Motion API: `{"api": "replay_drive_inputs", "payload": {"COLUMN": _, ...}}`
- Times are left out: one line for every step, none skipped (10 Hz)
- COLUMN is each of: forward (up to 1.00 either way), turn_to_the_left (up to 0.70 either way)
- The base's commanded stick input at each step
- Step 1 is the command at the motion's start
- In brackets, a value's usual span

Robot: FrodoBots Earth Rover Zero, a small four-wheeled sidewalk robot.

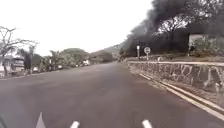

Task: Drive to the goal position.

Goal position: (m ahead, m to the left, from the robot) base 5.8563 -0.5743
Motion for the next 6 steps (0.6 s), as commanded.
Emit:
{"api": "replay_drive_inputs", "payload": {"forward": 0.5, "turn_to_the_left": 0.0}}
{"api": "replay_drive_inputs", "payload": {"forward": 0.5, "turn_to_the_left": 0.0}}
{"api": "replay_drive_inputs", "payload": {"forward": 0.5, "turn_to_the_left": 0.0}}
{"api": "replay_drive_inputs", "payload": {"forward": 0.5, "turn_to_the_left": 0.0}}
{"api": "replay_drive_inputs", "payload": {"forward": 0.5, "turn_to_the_left": 0.0}}
{"api": "replay_drive_inputs", "payload": {"forward": 0.5, "turn_to_the_left": 0.0}}
